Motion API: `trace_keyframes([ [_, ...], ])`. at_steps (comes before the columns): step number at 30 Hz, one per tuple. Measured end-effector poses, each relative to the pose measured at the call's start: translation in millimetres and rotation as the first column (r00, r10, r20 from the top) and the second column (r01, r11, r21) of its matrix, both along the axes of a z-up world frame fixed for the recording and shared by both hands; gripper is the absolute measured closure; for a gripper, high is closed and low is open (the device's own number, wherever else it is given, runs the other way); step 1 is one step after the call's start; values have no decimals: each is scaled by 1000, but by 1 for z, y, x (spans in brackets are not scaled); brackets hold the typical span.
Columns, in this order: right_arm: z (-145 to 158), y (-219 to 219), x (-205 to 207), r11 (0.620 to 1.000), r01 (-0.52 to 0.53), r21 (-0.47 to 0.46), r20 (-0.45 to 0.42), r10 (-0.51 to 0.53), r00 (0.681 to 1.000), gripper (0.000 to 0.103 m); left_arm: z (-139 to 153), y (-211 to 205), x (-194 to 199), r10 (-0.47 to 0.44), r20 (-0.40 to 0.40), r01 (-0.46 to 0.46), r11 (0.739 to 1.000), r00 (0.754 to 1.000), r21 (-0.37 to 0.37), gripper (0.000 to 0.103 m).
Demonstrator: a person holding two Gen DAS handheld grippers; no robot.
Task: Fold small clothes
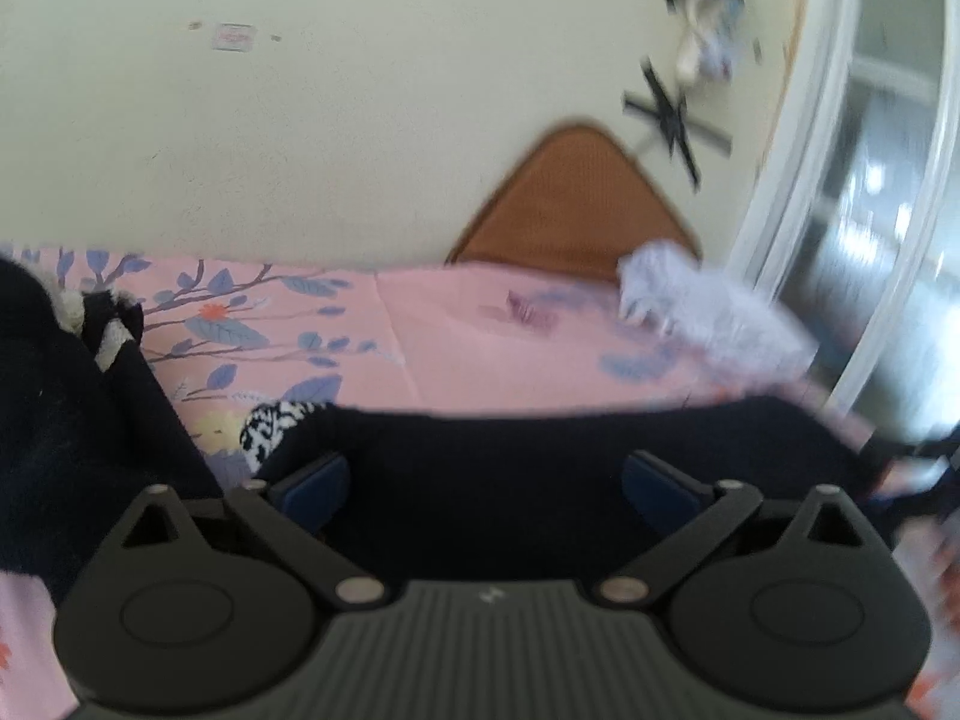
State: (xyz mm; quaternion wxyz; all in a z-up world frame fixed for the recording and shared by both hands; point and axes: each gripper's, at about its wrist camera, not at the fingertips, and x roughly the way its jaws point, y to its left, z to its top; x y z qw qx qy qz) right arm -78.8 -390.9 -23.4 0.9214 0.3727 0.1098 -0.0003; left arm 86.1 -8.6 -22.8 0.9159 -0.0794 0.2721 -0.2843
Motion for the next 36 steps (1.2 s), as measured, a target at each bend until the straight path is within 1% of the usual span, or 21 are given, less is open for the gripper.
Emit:
trace_keyframes([
  [3,2,-1,6,1000,-1,-17,-7,0,1000,7,10,2,3,-52,-37,48,992,998,-113,17],
  [4,3,0,9,1000,3,-31,-16,-3,1000,10,12,-1,4,-74,-50,67,990,996,-126,27],
  [5,3,1,13,999,3,-42,-34,-5,999,22,14,-8,4,-104,-59,96,986,993,-133,37],
  [6,3,1,16,999,1,-46,-49,-3,999,35,14,-15,4,-132,-63,123,984,989,-132,42],
  [8,-1,4,19,999,-1,-44,-58,-2,998,46,11,-36,4,-198,-77,188,975,977,-118,58],
  [10,-3,6,21,1000,-7,-28,-67,5,998,56,1,-55,8,-248,-119,237,967,961,-99,66],
  [11,-4,4,22,1000,-22,16,-79,23,997,69,-6,-64,10,-251,-148,243,967,957,-71,71],
  [13,-1,1,19,990,-62,127,-40,67,997,74,-11,-73,10,-222,-134,222,975,966,-9,84],
  [14,7,4,15,985,-90,150,3,91,996,75,-11,-72,12,-217,-143,219,976,966,-6,85],
  [15,17,9,12,983,-115,144,35,111,993,76,-12,-70,14,-213,-160,212,977,964,-21,87],
  [17,45,30,11,984,-167,65,80,161,984,76,-14,-63,20,-207,-196,197,978,959,-66,93],
  [19,77,62,19,974,-219,-62,87,224,971,76,-17,-55,23,-209,-214,189,976,954,-111,94],
  [21,101,98,33,945,-266,-188,61,282,958,76,-16,-44,18,-212,-217,184,973,953,-142,93],
  [24,120,145,60,884,-310,-350,-27,321,947,76,-4,-1,1,-198,-164,158,960,966,-229,77],
  [25,121,158,70,866,-329,-377,-59,332,941,76,0,17,-6,-170,-137,131,958,976,-254,68],
  [26,122,170,81,848,-351,-398,-90,344,935,76,4,38,-14,-127,-110,93,958,986,-271,62],
  [28,120,195,101,804,-395,-443,-148,369,917,76,10,78,-27,-30,-78,7,960,997,-279,61],
  [31,113,229,130,743,-468,-479,-217,416,883,76,15,124,-41,83,-65,-99,950,994,-297,61],
  [33,103,244,157,722,-521,-455,-269,446,854,76,17,142,-48,117,-58,-129,940,991,-315,60],
  [34,96,251,169,713,-542,-445,-300,451,841,76,17,146,-49,125,-55,-136,937,991,-322,57],
  [36,76,267,185,675,-544,-498,-353,415,838,76,16,146,-51,122,-55,-133,933,991,-335,51],
])
